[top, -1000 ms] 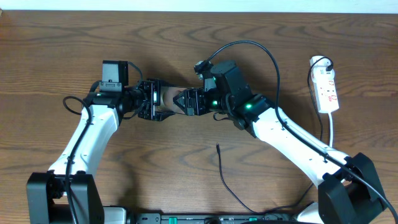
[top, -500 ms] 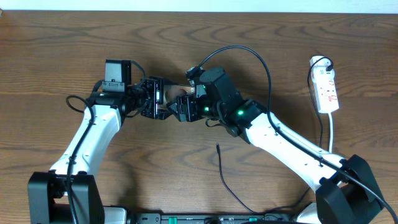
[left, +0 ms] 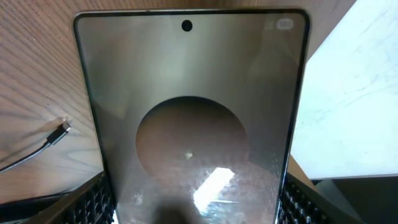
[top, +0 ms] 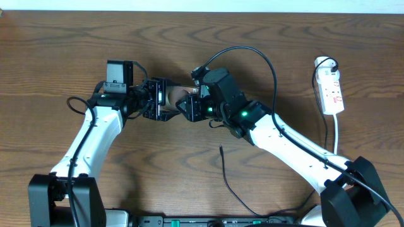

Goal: Plug charger to phone and switch on socket

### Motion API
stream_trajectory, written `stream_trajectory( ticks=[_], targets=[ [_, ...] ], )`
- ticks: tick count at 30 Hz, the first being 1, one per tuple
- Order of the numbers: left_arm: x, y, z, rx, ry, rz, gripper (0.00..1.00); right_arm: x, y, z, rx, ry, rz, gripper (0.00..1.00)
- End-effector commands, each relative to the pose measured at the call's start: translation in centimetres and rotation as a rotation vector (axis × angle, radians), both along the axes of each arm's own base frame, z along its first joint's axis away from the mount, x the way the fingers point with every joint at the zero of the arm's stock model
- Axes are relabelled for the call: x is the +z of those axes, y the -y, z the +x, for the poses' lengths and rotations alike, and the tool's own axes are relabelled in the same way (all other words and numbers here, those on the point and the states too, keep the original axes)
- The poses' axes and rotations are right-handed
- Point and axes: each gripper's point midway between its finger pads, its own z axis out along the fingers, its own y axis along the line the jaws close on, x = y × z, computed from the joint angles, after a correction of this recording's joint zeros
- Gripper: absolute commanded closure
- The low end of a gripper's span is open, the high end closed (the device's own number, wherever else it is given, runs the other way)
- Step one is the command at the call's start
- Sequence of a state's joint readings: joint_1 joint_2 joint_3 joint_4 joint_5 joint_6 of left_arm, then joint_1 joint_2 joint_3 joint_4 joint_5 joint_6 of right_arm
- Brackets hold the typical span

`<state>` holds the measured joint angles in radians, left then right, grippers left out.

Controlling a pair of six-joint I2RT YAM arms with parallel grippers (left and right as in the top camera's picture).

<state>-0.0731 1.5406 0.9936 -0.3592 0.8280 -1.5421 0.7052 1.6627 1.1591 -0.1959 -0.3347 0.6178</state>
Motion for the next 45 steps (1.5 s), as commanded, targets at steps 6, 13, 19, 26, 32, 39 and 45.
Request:
stream_trajectory(
  ticks=[6, 13, 19, 26, 32, 39, 45],
  targets=[
    [1.9, 0.3, 0.4, -0.009, 0.048, -0.019, 0.93, -0.1, -0.4, 0.0, 0.012, -0.001, 0.001, 0.85],
    [1.9, 0.3, 0.4, -0.010, 0.048, -0.019, 0.93, -0.1, -0.4, 0.0, 0.012, -0.002, 0.001, 0.98],
    [1.9, 0.3, 0.4, -0.009, 0.048, -0.019, 0.93, -0.1, -0.4, 0.0, 0.012, -0.001, 0.001, 0.99],
    [1.9, 0.3, 0.4, -0.010, 0.049, -0.018, 0.16, -0.1, -0.4, 0.1, 0.010, -0.001, 0.002, 0.99],
    [1.9, 0.3, 0.4, -0.013, 0.054, -0.016, 0.08, 0.1, 0.0, 0.7, -0.015, -0.004, 0.016, 0.99],
    [1.9, 0.3, 0.4, -0.016, 0.054, -0.023, 0.08, 1.0, 0.7, 2.4, -0.048, 0.026, 0.050, 0.99],
    [3.2, 0.5, 1.4, -0.045, 0.147, -0.046, 0.08, 1.4, 2.6, 4.5, -0.123, 0.019, 0.072, 0.99]
  ],
)
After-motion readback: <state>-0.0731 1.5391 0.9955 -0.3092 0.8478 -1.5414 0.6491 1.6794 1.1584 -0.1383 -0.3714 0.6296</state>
